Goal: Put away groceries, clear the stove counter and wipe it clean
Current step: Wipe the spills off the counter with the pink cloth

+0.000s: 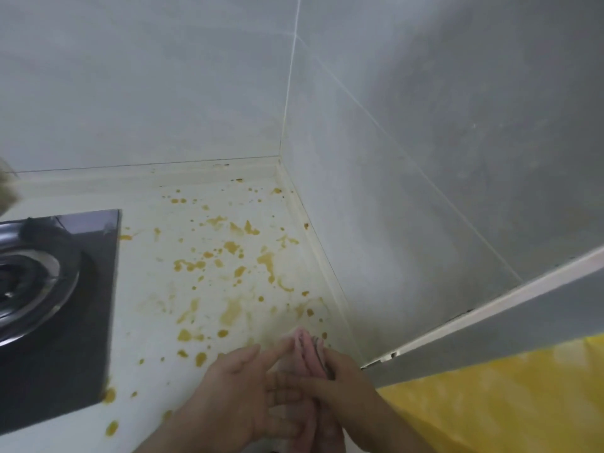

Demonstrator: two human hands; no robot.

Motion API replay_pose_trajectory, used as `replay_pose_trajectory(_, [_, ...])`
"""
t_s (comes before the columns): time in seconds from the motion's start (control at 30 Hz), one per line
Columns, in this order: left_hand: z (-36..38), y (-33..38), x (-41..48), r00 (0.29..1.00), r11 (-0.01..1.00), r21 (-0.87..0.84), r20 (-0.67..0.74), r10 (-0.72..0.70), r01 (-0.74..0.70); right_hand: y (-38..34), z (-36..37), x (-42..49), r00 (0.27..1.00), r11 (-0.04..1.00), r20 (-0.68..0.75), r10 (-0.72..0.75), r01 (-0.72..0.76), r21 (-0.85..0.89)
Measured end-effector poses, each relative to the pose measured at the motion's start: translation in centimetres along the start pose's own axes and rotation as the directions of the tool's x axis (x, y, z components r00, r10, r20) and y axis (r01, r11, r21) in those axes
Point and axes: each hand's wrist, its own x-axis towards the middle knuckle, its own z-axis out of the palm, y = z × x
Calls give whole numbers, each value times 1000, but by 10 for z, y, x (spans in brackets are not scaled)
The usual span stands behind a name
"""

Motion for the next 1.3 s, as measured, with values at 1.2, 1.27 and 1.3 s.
replay_pose_trajectory(1.2, [-178, 84, -49, 474, -156, 737, -243, 846, 657, 81, 39, 36, 787, 438, -263, -558, 10, -899])
replay_pose_trajectory(1.27, [-177, 84, -48, 463, -150, 747, -229, 857, 647, 77, 43, 36, 817, 494, -330, -472, -64, -867])
replay_pose_trajectory(1.3, [-175, 83, -49, 450, -139, 760, -218, 866, 635, 76, 44, 36, 828, 514, -351, -438, -90, -853])
